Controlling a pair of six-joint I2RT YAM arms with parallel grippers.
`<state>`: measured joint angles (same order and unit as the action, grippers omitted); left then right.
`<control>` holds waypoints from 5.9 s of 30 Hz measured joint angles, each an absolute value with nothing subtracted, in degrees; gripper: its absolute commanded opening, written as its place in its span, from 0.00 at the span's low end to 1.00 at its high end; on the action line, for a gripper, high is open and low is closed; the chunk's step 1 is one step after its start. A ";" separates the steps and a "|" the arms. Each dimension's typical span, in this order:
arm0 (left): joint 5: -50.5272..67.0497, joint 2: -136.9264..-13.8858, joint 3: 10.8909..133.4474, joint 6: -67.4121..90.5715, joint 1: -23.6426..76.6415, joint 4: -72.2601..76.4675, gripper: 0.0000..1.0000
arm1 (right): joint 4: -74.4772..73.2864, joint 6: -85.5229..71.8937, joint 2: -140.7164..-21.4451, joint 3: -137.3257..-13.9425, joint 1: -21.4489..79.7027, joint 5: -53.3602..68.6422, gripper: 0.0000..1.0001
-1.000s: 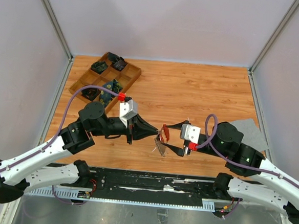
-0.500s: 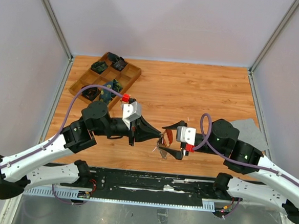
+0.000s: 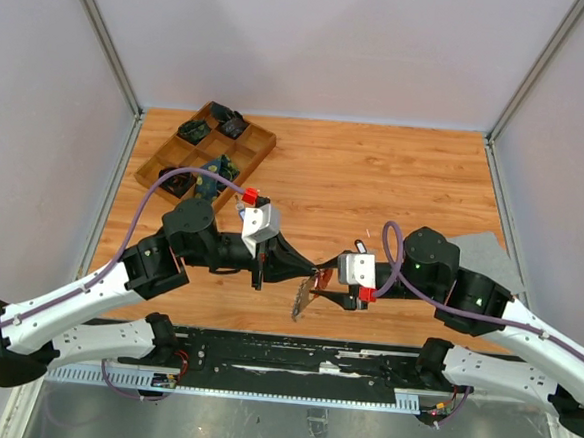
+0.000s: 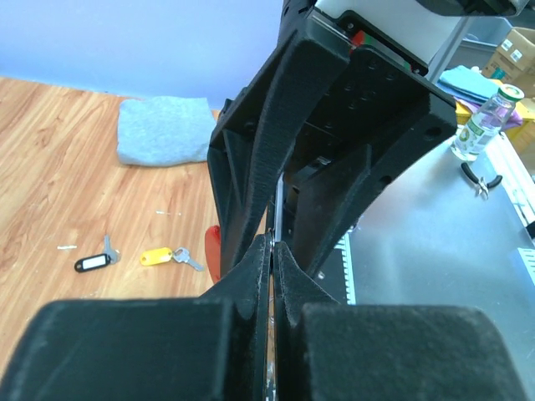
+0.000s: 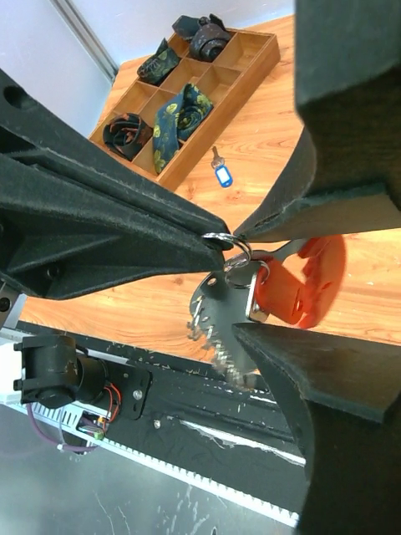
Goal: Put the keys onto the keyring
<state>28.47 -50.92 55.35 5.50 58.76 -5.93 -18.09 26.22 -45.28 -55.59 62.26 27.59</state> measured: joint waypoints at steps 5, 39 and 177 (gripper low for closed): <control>29.63 -51.16 55.57 5.26 58.92 -6.39 0.01 | -18.59 26.63 -45.69 -55.79 62.26 28.71 0.25; 25.85 -49.93 60.42 5.26 59.13 -5.41 0.32 | -22.26 29.76 -41.25 -58.00 62.26 20.84 0.01; 28.62 -51.99 53.98 8.21 65.01 8.51 0.01 | -33.65 18.28 -40.03 -73.21 62.76 23.16 0.22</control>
